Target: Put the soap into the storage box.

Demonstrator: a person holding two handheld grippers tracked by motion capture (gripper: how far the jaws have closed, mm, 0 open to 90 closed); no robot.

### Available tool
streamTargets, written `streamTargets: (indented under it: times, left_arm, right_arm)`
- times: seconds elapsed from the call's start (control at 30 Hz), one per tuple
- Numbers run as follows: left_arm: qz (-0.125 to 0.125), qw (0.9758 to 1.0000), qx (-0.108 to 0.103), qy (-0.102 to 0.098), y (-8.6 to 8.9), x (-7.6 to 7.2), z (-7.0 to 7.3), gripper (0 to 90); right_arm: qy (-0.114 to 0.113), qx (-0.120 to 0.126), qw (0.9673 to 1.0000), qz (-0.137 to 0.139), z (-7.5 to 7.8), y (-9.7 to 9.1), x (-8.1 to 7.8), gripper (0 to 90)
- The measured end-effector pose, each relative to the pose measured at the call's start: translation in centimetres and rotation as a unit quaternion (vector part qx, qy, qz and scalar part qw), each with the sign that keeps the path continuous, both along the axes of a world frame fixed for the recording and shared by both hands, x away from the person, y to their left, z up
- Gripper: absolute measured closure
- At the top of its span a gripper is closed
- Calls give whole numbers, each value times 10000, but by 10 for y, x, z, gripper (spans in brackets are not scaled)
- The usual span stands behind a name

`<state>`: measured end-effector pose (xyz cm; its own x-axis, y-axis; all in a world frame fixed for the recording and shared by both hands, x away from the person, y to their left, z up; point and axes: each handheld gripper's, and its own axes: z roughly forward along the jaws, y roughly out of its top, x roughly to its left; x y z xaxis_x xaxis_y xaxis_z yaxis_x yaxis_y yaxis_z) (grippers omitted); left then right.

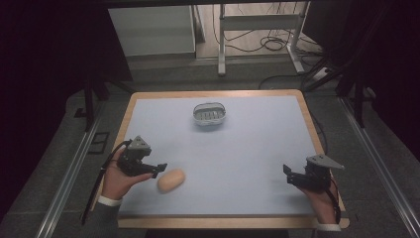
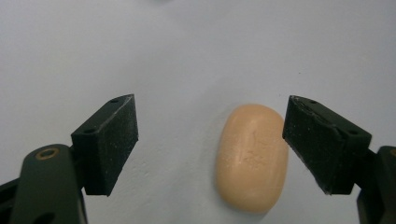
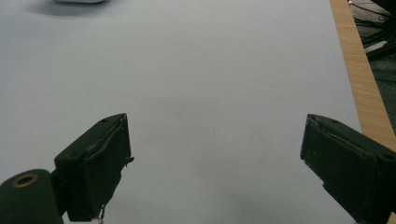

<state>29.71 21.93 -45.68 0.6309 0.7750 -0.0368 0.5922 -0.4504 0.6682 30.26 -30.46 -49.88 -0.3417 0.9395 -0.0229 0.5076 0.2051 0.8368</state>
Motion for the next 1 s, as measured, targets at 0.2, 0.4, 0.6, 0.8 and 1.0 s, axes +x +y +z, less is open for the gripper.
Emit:
streamTargets:
  times: [0.2, 0.4, 0.6, 0.8, 1.0]
  left_arm:
    - [-165, 9998, 103, 73, -11, 1, -1, 184]
    - [-289, 9990, 239, 232, -19, 4, -6, 168]
    - [-369, 9981, 311, 377, -25, 4, -13, 167]
    - [-465, 9969, 384, 502, -32, 4, -23, 165]
    - [-552, 9954, 527, 579, -37, 4, -28, 167]
  right_arm:
    - [41, -61, 10000, 23, -2, 1, 1, 85]
    - [61, -28, 10000, -19, -2, 1, 1, 85]
    - [45, -11, 10000, -22, -1, 0, 2, 85]
    - [26, -34, 10000, -46, -1, 1, 1, 85]
    - [42, -61, 10000, -60, -2, 0, 2, 85]
